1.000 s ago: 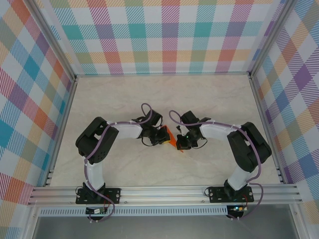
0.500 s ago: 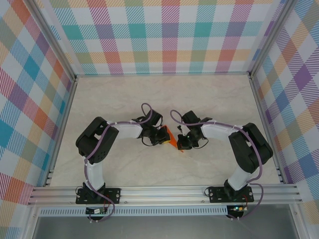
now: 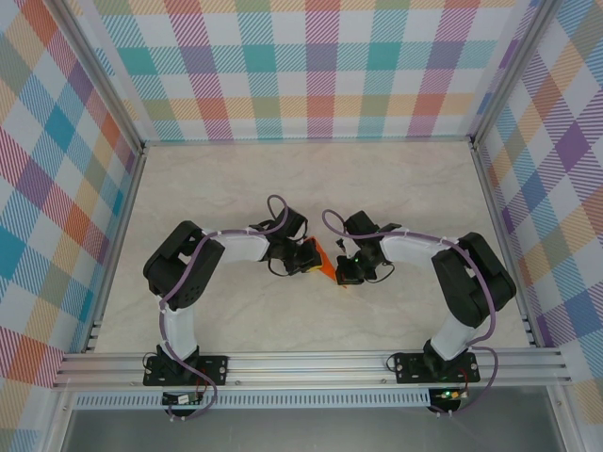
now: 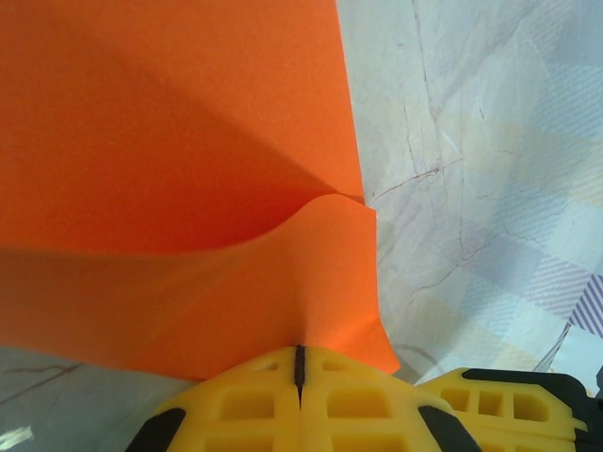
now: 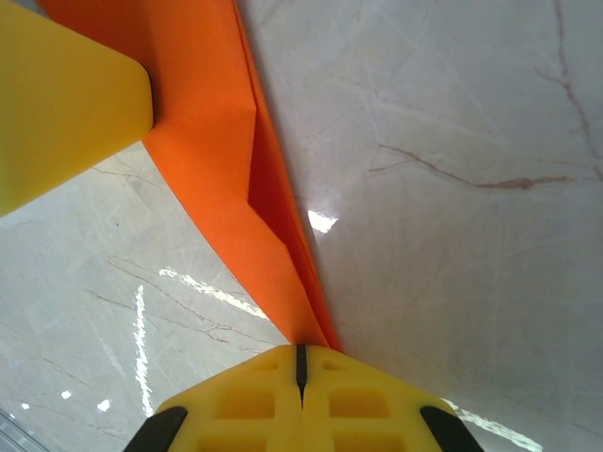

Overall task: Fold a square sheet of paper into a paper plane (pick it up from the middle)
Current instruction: Fold the wing for the fifth time at the center of the table.

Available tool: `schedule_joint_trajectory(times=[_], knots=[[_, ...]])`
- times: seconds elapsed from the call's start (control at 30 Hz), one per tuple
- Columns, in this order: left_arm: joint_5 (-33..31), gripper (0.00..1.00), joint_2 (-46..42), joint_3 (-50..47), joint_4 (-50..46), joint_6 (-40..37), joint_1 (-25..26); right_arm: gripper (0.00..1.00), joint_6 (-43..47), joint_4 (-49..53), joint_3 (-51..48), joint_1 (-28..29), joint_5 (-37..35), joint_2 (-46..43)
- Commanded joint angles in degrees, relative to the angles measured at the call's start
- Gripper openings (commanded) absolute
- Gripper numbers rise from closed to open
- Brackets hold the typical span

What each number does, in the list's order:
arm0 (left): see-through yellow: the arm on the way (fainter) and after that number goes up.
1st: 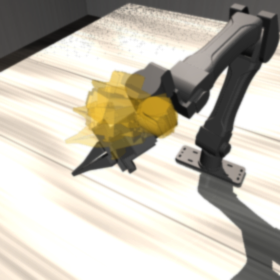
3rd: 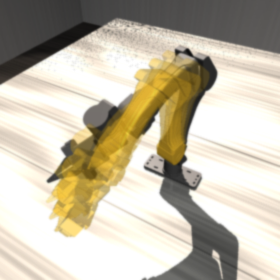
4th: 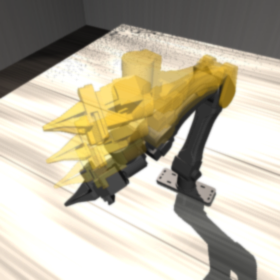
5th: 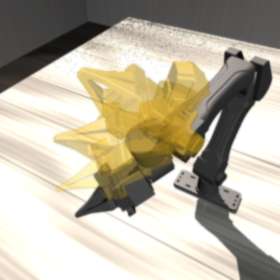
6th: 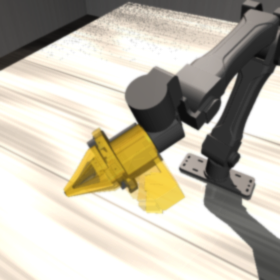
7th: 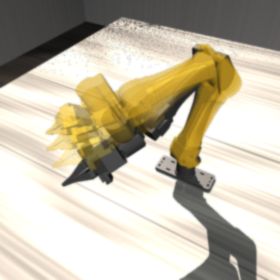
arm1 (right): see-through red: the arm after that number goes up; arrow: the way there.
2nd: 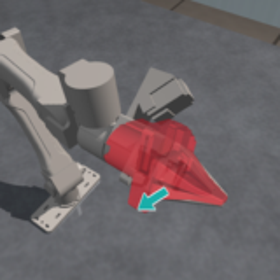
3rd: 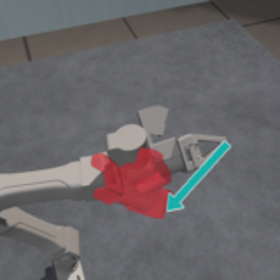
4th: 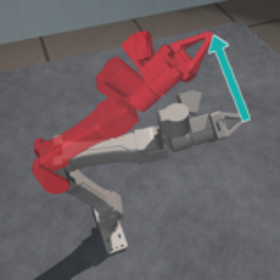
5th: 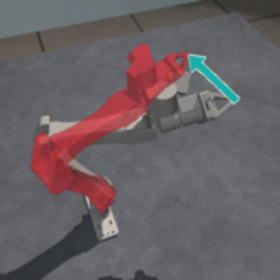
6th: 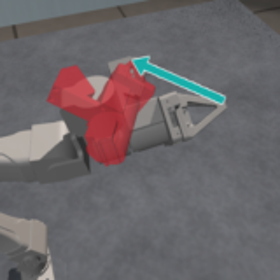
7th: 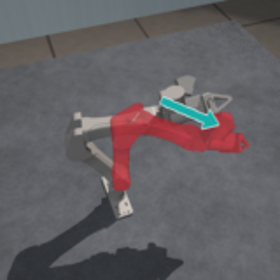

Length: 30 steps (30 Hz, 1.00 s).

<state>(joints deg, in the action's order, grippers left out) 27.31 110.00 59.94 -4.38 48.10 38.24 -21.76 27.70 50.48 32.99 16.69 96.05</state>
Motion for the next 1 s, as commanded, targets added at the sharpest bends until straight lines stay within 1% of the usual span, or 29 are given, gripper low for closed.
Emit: schedule_joint_trajectory(times=[0.0,0.17,0.37,0.57,0.97], knots=[[-8.5,0.02,4.7,-1.8,-8.7,-1.3,0.1,0.03,-0.5,4.2,-2.0,-0.8,-3.3,1.4],[-8.7,0.03,4.7,-1.8,-9.0,-1.5,0.1,0.03,-1.0,4.4,-1.8,-1.0,-3.3,1.6],[-8.6,0.02,4.7,-1.7,-8.9,-1.5,0.1,0.03,-0.9,4.9,-1.5,-1.1,-0.5,-2.7],[-8.7,0.02,4.8,-1.6,-9.0,-1.6,0.1,0.03,-1.0,5.5,-2.0,-1.1,-0.2,-1.8],[-8.7,0.02,5.1,-1.2,-9.2,-1.7,0.0,0.03,-2.0,7.5,-1.4,-1.2,-4.8,1.1]])
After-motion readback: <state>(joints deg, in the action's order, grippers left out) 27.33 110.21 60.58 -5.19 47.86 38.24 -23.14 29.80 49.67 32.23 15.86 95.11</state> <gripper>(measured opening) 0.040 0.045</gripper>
